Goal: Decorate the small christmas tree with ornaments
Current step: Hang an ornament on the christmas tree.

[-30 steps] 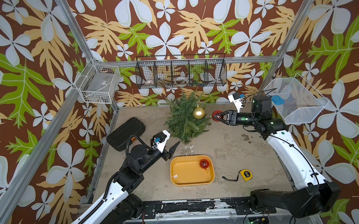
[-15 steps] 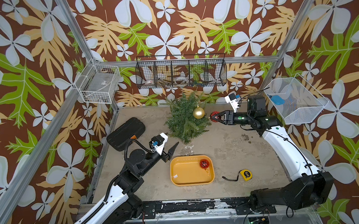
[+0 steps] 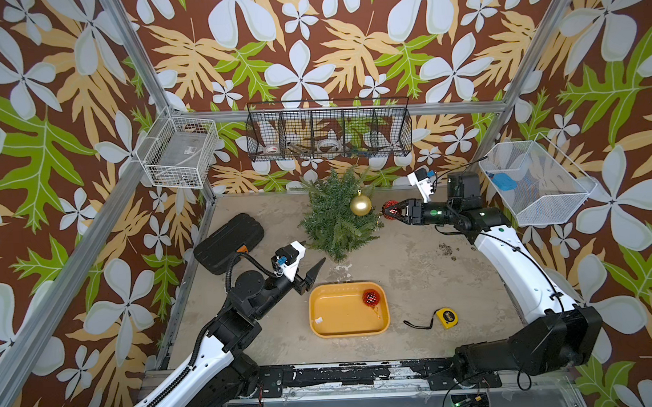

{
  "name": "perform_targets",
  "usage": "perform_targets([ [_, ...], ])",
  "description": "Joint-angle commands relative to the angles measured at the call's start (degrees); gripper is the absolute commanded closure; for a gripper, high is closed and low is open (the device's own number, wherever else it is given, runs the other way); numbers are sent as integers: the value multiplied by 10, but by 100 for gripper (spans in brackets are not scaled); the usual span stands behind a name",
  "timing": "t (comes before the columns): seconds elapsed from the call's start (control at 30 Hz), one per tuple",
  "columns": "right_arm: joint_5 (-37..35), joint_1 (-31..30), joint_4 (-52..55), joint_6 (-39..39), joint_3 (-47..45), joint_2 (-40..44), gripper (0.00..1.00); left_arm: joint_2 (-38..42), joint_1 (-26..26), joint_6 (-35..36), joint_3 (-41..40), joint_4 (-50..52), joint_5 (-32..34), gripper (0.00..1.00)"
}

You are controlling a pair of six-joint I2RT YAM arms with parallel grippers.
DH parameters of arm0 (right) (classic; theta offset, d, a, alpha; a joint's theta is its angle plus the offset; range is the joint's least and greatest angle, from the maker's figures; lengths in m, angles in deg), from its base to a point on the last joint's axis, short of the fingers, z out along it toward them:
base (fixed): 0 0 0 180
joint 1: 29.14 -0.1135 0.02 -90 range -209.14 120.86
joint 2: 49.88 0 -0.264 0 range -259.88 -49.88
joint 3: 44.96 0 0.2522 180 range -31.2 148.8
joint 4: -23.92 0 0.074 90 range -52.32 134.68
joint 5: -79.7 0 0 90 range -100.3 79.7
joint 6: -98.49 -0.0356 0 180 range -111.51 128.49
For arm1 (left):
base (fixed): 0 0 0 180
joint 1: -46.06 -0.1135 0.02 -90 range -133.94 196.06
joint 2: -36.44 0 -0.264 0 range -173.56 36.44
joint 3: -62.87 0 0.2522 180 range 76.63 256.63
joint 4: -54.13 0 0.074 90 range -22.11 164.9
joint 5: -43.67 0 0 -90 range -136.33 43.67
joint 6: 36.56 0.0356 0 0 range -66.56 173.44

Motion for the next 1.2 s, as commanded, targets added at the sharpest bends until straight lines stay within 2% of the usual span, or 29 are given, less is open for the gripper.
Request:
perform_targets([
  [0.0, 0, 0, -6, 8, 6, -4, 47, 0, -1, -4, 2, -15, -4, 30],
  [0.5, 21, -15, -12, 4, 20, -20, 47, 1, -1, -2, 2, -14, -5, 30],
  [1.17, -85, -20, 24, 29, 37, -27, 48, 6, -2, 1, 1, -13, -6, 30],
])
